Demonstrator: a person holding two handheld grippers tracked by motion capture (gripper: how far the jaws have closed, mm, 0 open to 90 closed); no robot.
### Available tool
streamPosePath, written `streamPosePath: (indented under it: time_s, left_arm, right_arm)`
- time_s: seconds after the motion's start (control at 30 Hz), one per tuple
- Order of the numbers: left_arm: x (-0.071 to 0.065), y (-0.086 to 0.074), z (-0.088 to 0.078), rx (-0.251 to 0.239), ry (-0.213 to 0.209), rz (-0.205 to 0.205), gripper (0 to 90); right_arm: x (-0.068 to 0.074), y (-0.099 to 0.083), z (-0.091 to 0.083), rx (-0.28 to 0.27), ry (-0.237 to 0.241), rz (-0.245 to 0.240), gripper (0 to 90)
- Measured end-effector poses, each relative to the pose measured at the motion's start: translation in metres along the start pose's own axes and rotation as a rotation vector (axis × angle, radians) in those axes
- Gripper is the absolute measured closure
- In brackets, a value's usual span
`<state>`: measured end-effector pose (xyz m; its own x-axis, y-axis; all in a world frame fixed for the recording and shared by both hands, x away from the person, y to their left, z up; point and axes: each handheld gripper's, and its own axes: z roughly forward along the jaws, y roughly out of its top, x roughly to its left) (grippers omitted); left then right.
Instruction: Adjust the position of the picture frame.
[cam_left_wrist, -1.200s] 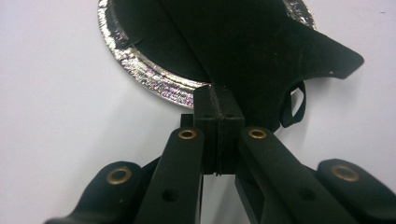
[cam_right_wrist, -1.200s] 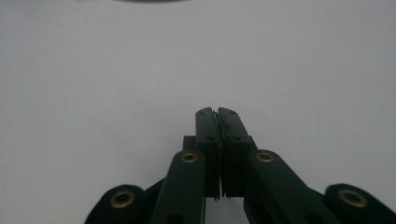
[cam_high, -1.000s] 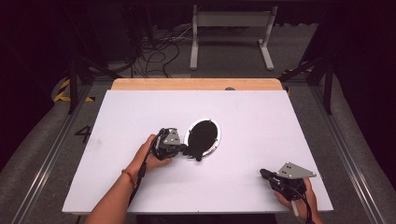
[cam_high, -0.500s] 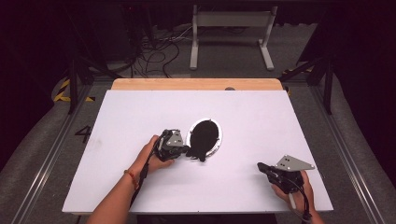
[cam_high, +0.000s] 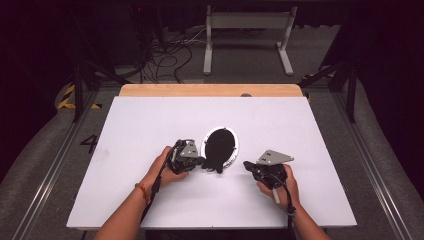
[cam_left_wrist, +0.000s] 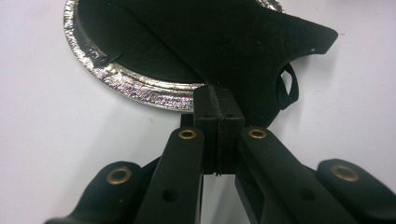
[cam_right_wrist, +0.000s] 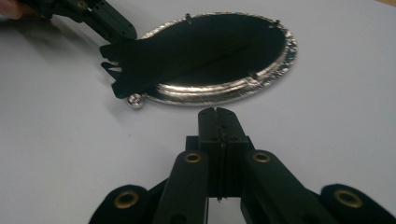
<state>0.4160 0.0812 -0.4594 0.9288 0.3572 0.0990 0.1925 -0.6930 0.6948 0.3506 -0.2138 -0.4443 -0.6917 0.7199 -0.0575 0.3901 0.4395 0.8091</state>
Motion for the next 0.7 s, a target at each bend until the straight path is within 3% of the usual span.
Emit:
streamPosePath:
  time_s: [0.23, 0.3, 0.47, 0.53, 0.6, 0.7]
  left_arm:
    - [-0.003, 0.002, 0.002, -0.009, -0.004, -0.014, 90.0]
    - [-0.006, 0.003, 0.004, -0.010, -0.005, -0.011, 90.0]
    - [-0.016, 0.009, 0.009, -0.003, 0.018, 0.012, 90.0]
    - [-0.016, 0.011, 0.010, -0.009, 0.009, 0.009, 90.0]
    - [-0.017, 0.011, 0.011, -0.008, 0.008, 0.000, 90.0]
    - [-0.017, 0.011, 0.011, -0.013, 0.000, -0.012, 90.0]
  right_arm:
    - [0.017, 0.002, 0.027, 0.041, 0.045, -0.042, 90.0]
    - [0.023, 0.004, 0.033, 0.059, 0.041, -0.084, 90.0]
    - [0.021, 0.004, 0.031, 0.068, 0.080, -0.077, 90.0]
    - [0.018, 0.003, 0.031, 0.075, 0.060, -0.073, 90.0]
    - [0.014, 0.001, 0.031, 0.070, 0.076, -0.040, 90.0]
    - [0.014, 0.001, 0.031, 0.073, 0.074, -0.045, 90.0]
